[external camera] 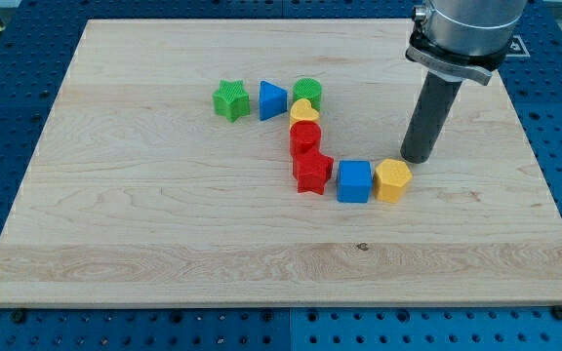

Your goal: Move the arm to the right of the yellow heart

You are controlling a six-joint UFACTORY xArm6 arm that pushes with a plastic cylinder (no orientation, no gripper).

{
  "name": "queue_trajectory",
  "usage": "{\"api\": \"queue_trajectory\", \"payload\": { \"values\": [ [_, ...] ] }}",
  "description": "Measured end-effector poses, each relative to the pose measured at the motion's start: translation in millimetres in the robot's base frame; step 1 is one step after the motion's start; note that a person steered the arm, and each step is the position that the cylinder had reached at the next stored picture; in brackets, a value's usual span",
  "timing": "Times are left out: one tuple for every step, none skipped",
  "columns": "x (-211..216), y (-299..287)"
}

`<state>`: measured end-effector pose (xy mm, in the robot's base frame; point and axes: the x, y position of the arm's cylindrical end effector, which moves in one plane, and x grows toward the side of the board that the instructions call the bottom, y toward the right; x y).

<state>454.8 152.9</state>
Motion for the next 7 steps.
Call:
{"api": "queue_trajectory", "payload": {
  "values": [
    [0.0,-2.7],
    [0.0,-7.8],
    [0.0,-8.7],
    [0.0,-8.7],
    [0.0,-10.1],
    [0.0,-12.4],
    [0.0,-12.9]
  ]
}}
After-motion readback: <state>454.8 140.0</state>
